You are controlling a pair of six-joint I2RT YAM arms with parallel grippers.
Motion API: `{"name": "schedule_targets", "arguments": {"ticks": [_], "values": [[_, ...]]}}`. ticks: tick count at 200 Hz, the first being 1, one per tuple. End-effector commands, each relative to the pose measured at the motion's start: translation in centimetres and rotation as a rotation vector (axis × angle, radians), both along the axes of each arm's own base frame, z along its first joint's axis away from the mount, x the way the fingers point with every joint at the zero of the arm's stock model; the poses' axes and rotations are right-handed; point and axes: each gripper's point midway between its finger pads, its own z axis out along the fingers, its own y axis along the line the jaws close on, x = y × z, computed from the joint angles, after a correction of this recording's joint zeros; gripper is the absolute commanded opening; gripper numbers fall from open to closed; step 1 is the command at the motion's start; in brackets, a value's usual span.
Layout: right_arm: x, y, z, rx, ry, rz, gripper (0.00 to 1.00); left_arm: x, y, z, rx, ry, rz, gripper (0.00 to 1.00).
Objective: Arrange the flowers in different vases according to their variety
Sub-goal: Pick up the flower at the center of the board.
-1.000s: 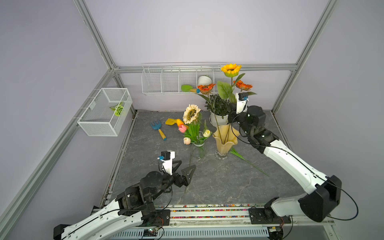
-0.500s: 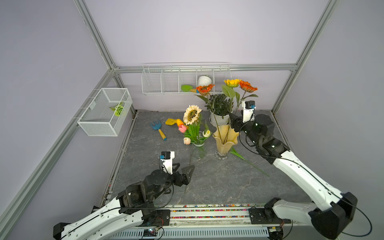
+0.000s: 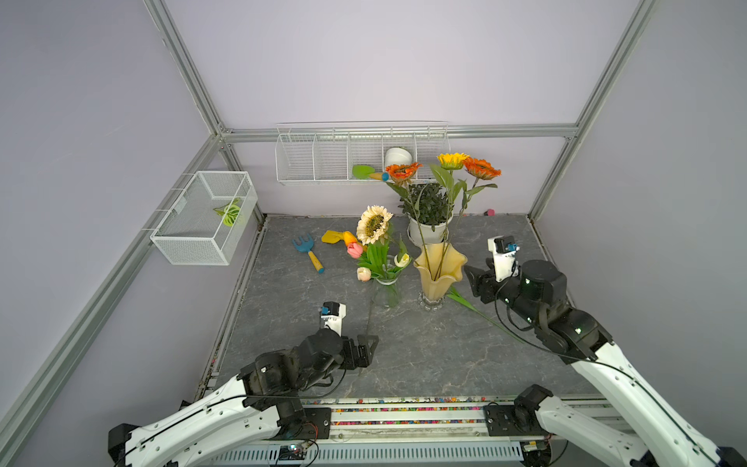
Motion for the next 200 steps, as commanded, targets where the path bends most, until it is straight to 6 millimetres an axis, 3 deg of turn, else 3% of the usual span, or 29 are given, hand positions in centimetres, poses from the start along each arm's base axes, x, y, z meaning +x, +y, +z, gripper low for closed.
{"name": "schedule_targets", "arguments": {"ticks": [1,53,96,128,154,200], "values": [[-1.3,0.0,-2.6,-0.006,0.096,0.014,0.66,-0.7,0.5,-1.9,0.092,0.107,0.019,0.96],[-1.3,0.4,-4.5,-0.009,0.154,0.024,0.64,1.8,0.8,-5.3,0.302,0.208,0.046,0.74],[-1.5,0.2,-5.0,-0.026,0.162,0.026,0.64,5.2,-0.5,-6.5,0.448,0.179,0.001,0.7],[-1.7,-0.3,-5.3,-0.042,0.163,0.012,0.64,7.3,-2.4,-8.7,0.517,0.161,-0.065,0.68],[-1.9,-0.6,-5.4,-0.05,0.161,0.005,0.64,8.8,-1.7,-10.9,0.61,0.2,-0.038,0.66],[-2.1,-0.9,-5.9,-0.062,0.171,-0.004,0.63,10.5,-1.0,-12.6,0.641,0.193,0.008,0.65]]}}
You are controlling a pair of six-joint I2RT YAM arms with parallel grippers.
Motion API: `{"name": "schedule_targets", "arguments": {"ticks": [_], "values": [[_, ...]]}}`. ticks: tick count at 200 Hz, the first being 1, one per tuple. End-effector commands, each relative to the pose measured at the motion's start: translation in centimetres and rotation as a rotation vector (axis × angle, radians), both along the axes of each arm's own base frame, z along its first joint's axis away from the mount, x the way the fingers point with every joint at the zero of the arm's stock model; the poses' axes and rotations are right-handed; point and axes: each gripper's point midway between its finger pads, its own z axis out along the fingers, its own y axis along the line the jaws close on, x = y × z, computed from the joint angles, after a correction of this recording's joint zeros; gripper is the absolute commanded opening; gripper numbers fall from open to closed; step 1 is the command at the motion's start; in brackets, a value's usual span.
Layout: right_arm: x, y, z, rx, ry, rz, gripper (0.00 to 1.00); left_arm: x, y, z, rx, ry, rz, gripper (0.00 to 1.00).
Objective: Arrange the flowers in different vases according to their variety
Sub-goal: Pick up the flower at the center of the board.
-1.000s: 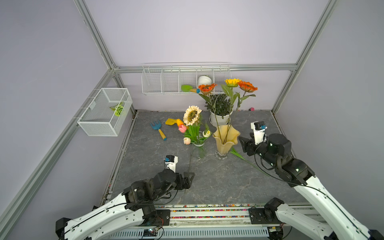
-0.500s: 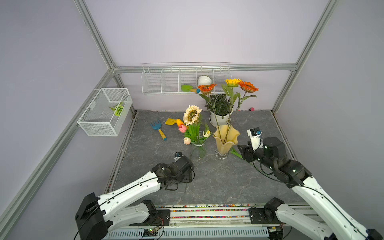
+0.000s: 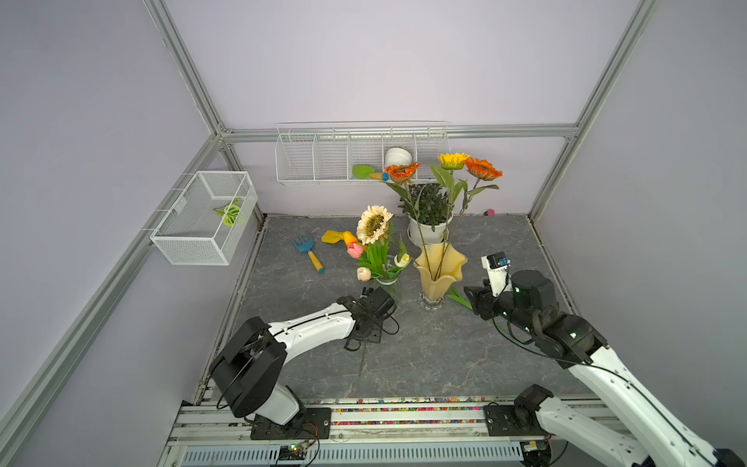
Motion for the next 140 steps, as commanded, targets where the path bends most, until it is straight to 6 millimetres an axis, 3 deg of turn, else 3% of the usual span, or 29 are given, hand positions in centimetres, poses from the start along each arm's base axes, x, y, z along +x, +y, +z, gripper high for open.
{"name": "schedule_targets", "arguments": {"ticks": [1,67,119,140], "values": [[-0.3,-0.4,-0.9,-0.022,0.01,-0.009,0.63,1.8,-0.4,0.3,-0.007,-0.061,-0.002,0.65],[-0.3,-0.6,-0.8,-0.033,0.011,-0.015,0.63,2.9,-1.6,-2.7,0.01,-0.048,-0.042,0.59],[-0.4,-0.8,-0.9,-0.04,0.015,-0.024,0.63,2.5,-0.3,-4.9,0.095,0.022,-0.042,0.47],[-0.4,-0.9,-1.0,-0.042,0.015,-0.026,0.63,2.1,0.8,-5.3,0.121,0.034,-0.024,0.46]]}}
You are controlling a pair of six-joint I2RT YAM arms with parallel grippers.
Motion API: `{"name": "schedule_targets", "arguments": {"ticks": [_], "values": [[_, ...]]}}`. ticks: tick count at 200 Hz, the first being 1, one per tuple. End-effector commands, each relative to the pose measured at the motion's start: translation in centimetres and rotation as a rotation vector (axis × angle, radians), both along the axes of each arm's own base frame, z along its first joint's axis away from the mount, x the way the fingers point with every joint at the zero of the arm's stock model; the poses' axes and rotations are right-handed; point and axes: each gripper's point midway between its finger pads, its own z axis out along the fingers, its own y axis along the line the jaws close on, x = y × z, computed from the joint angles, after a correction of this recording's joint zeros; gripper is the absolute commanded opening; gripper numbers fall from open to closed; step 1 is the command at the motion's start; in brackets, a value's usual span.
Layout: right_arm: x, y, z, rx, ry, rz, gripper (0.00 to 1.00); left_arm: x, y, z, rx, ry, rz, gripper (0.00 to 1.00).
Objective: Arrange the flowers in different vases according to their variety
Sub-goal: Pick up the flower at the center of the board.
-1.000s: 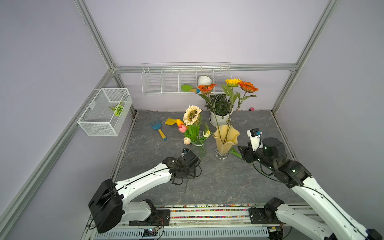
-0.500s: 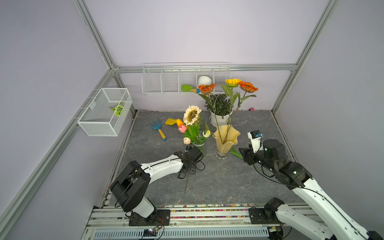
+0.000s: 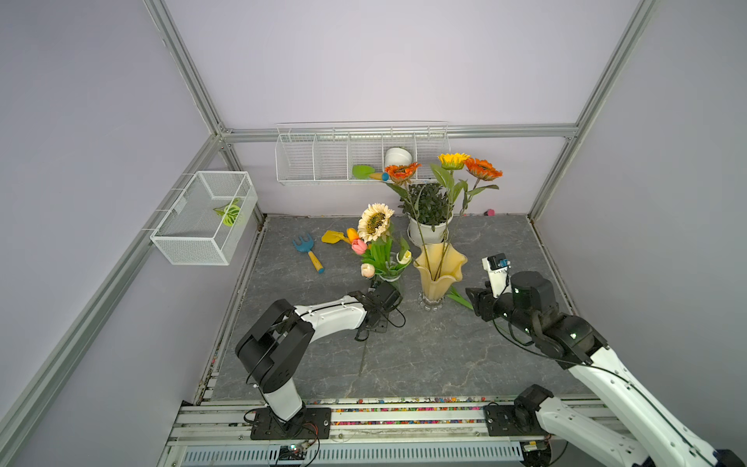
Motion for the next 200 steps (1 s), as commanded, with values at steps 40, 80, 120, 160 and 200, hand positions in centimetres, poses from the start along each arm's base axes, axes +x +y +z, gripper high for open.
{"name": "schedule_targets", "arguments": {"ticks": [40,80,120,160,200], "values": [[-0.3,-0.3,-0.4,-0.017,0.007,-0.005,0.62,-2.5,5.2,-3.6,0.159,0.111,0.053,0.45],[-0.2,-0.1,-0.6,-0.016,0.014,-0.002,0.62,-2.9,6.3,-4.0,0.156,0.118,0.1,0.39],[-0.3,-0.2,-0.4,-0.017,0.012,-0.004,0.61,-3.0,6.6,-4.8,0.173,0.131,0.143,0.35],[-0.3,-0.3,-0.5,-0.02,0.015,-0.006,0.61,-2.9,7.0,-5.5,0.177,0.127,0.191,0.31],[-0.2,-0.2,-0.2,-0.021,0.013,-0.004,0.61,-2.4,6.2,-6.1,0.152,0.116,0.183,0.27]]}}
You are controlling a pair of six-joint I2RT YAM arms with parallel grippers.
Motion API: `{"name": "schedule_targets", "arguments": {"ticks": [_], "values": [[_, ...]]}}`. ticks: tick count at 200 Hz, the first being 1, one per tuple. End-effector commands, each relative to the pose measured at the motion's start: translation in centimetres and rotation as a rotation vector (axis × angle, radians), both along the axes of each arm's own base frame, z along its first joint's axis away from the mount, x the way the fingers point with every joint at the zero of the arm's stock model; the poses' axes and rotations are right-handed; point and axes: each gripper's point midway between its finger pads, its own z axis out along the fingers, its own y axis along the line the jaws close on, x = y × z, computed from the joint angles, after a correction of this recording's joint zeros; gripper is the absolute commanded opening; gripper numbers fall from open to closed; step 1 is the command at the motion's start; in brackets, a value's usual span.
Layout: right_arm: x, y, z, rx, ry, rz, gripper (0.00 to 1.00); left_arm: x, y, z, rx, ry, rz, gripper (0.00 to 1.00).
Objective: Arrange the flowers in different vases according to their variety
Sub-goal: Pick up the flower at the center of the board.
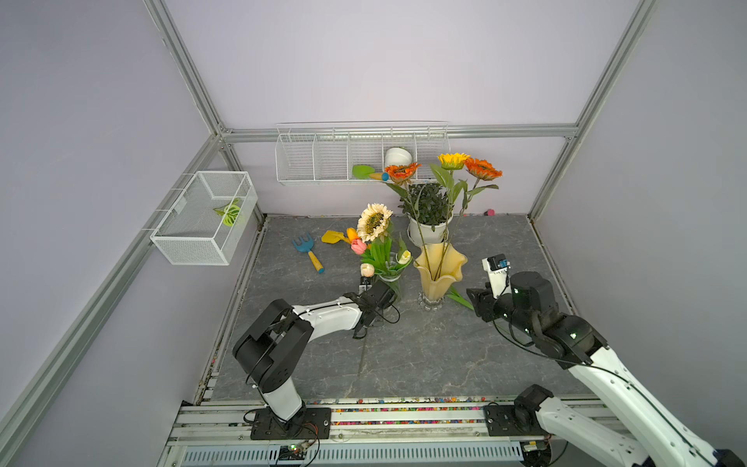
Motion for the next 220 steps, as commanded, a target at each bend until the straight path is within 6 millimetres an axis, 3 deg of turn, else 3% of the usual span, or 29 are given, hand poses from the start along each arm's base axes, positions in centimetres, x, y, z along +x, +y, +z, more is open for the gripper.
{"name": "schedule_targets", "arguments": {"ticks": [1,42,77,87,133,173,220], "values": [[-0.1,-0.1,0.1,-0.012,0.0,-0.001,0.61,-4.5,4.5,-5.6,0.169,0.219,0.011,0.27],[-0.1,-0.1,0.2,-0.011,0.0,-0.002,0.61,-4.2,4.3,-6.4,0.178,0.223,-0.002,0.2],[-0.2,-0.1,0.3,-0.008,0.001,-0.003,0.6,-4.7,4.8,-6.9,0.194,0.232,0.006,0.09],[-0.1,-0.1,0.3,-0.008,0.001,-0.003,0.6,-4.8,4.9,-7.0,0.192,0.233,0.009,0.0],[-0.3,-0.1,0.3,-0.003,0.005,-0.002,0.6,-4.8,5.4,-6.3,0.2,0.216,0.04,0.0],[-0.6,-0.4,0.2,-0.003,0.001,-0.008,0.6,-4.4,4.7,-3.8,0.163,0.154,0.037,0.0],[-0.9,-0.5,0.0,0.006,-0.002,-0.006,0.6,-3.3,2.6,2.7,0.121,-0.024,-0.032,0.0]]}}
